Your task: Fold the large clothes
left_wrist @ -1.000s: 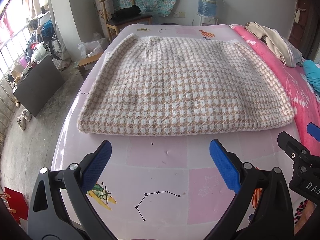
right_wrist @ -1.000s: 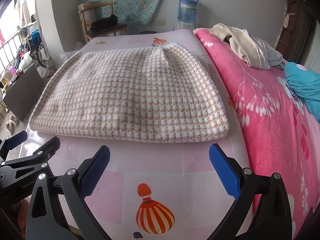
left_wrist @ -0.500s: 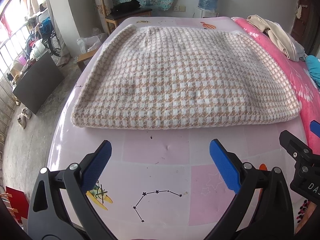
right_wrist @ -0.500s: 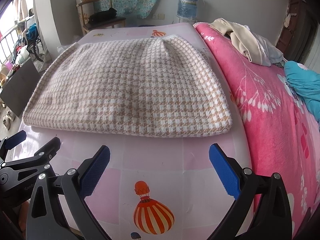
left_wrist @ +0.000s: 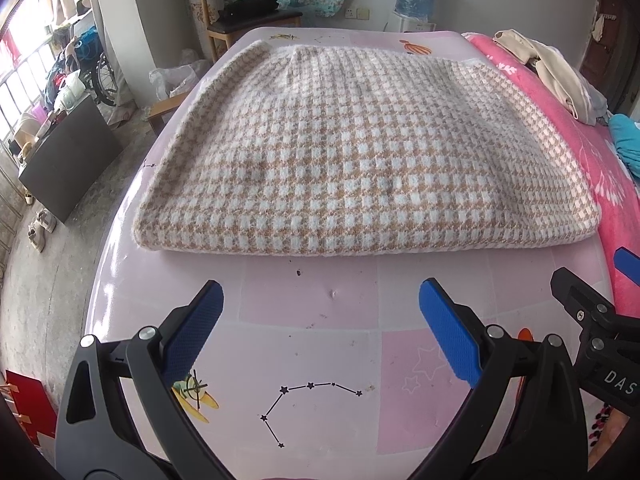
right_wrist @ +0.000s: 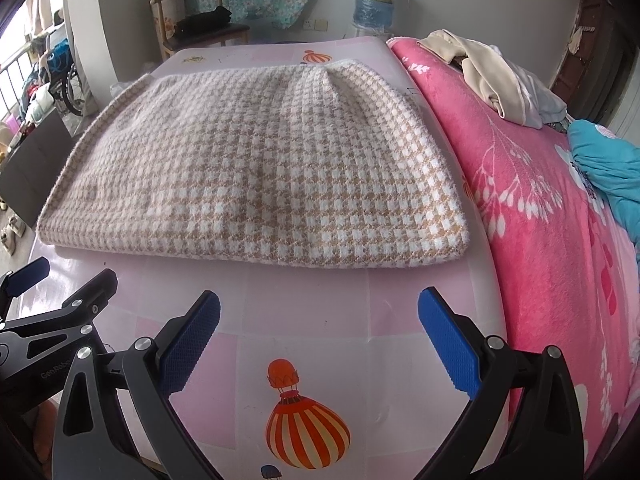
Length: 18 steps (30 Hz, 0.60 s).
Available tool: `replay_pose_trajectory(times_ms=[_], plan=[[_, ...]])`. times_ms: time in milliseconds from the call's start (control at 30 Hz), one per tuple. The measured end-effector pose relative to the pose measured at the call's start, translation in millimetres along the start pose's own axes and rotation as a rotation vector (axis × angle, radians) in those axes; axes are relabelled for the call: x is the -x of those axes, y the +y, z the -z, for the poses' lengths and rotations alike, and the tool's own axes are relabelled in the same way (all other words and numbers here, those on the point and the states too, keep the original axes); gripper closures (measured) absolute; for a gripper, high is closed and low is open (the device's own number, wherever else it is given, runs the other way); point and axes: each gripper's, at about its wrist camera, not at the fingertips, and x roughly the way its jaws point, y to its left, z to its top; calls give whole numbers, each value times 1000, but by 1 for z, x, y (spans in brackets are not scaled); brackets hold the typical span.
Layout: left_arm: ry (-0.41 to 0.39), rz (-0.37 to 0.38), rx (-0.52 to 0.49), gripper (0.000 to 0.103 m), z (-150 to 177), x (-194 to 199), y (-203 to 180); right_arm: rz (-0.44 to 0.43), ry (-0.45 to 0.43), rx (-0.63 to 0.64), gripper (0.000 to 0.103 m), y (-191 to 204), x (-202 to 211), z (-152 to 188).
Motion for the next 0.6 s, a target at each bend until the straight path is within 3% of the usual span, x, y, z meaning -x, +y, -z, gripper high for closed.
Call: replay_pose_trajectory(times_ms=[600], plan=[[2, 14, -2, 8, 1, -1, 0, 14, 8, 3, 6, -1, -1, 2]])
